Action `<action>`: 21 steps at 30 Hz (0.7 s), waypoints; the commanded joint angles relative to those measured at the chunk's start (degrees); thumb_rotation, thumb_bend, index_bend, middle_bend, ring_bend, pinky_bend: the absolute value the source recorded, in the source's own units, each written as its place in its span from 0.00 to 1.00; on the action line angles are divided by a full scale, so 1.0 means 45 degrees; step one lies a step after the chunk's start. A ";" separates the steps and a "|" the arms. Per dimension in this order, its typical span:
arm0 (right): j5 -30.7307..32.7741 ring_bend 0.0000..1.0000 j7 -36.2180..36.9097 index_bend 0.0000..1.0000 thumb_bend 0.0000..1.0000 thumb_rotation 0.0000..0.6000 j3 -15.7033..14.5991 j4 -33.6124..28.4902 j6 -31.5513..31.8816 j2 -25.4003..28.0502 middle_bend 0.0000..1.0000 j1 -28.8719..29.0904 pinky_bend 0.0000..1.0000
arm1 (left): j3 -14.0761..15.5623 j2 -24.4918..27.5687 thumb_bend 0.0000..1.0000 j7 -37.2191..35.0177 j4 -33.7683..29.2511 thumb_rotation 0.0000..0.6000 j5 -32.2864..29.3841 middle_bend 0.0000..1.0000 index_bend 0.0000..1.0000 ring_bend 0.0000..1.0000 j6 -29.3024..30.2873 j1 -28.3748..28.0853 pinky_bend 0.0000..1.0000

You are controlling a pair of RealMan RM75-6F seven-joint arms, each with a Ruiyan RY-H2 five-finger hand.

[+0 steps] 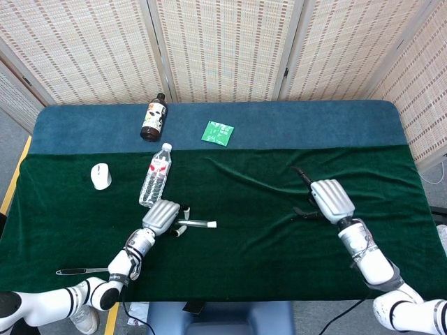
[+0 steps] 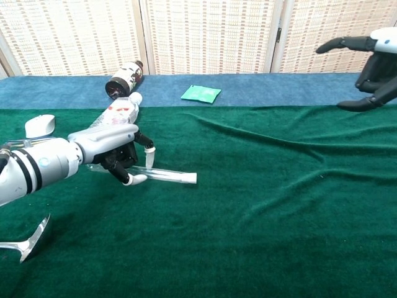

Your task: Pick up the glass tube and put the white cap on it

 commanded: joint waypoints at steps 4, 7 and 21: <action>-0.0003 1.00 0.0177 0.07 0.34 0.88 -0.0078 0.0410 0.0036 -0.0038 0.99 -0.0384 1.00 | 0.0108 0.0312 0.51 0.0442 -0.0426 1.00 -0.0286 0.97 0.38 0.89 0.0080 0.0131 0.84; 0.0033 1.00 0.0080 0.07 0.34 0.88 -0.0120 0.0570 0.0308 0.0041 0.98 -0.0696 1.00 | 0.0246 0.0799 0.48 0.0513 -0.0881 1.00 -0.0134 0.95 0.33 0.87 0.0419 0.0374 0.83; -0.1196 0.19 -0.1454 0.11 0.34 0.90 -0.0968 0.0825 0.3881 0.0914 0.13 -0.3412 0.17 | 0.0836 0.4022 0.46 0.0489 -0.2907 1.00 0.1924 0.39 0.32 0.35 0.6844 0.4101 0.40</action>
